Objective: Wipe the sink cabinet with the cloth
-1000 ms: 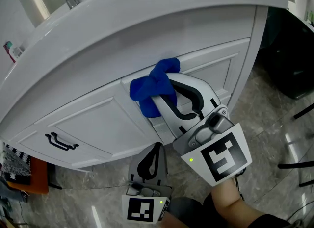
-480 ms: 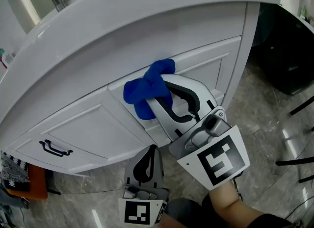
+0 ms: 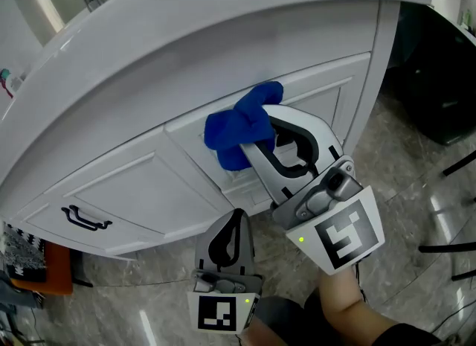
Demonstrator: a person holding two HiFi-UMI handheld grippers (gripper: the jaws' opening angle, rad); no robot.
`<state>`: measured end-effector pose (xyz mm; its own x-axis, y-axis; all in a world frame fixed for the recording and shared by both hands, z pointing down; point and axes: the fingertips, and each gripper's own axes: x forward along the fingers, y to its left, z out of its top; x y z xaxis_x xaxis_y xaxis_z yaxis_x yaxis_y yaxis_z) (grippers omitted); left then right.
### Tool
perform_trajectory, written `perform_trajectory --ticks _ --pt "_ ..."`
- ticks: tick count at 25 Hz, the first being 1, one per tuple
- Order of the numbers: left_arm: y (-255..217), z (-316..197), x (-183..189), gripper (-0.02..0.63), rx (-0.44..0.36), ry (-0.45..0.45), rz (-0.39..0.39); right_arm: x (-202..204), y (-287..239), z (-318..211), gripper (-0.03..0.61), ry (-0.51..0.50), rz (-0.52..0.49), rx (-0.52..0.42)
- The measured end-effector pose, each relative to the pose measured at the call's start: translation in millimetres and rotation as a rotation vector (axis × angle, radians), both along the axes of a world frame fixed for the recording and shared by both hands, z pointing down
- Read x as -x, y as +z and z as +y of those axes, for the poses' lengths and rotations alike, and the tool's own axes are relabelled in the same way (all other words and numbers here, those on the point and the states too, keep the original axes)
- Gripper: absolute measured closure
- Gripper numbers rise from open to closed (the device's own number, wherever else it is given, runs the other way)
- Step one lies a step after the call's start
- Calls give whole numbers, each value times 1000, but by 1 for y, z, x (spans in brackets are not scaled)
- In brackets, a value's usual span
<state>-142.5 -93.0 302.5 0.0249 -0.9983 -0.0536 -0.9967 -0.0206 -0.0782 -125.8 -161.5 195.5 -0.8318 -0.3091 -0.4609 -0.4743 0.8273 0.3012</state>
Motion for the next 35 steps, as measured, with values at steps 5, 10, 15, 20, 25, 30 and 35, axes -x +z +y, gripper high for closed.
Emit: perform_trajectory --ticks 5,10,15,20,25,30,35 --pt "8 -22 -22 610 -52 50 -80 -2 -8 -1 518 11 -12 -9" --pt "13 -25 -25 609 -43 54 -165 3 -34 4 518 45 1 12" --pt "4 -20 -29 609 -95 51 -43 -7 -6 -5 518 41 -8 29" --pt "0 -15 -31 609 -112 64 -5 -9 -9 -5 518 35 -53 59" --pt "-2 -14 -29 609 -122 68 10 -7 -25 -3 518 44 -61 68" --pt "0 -17 -29 609 -117 70 7 -7 -35 -5 518 87 14 22" --pt "4 -20 -27 609 -111 64 16 -13 -36 -7 518 75 1 13"
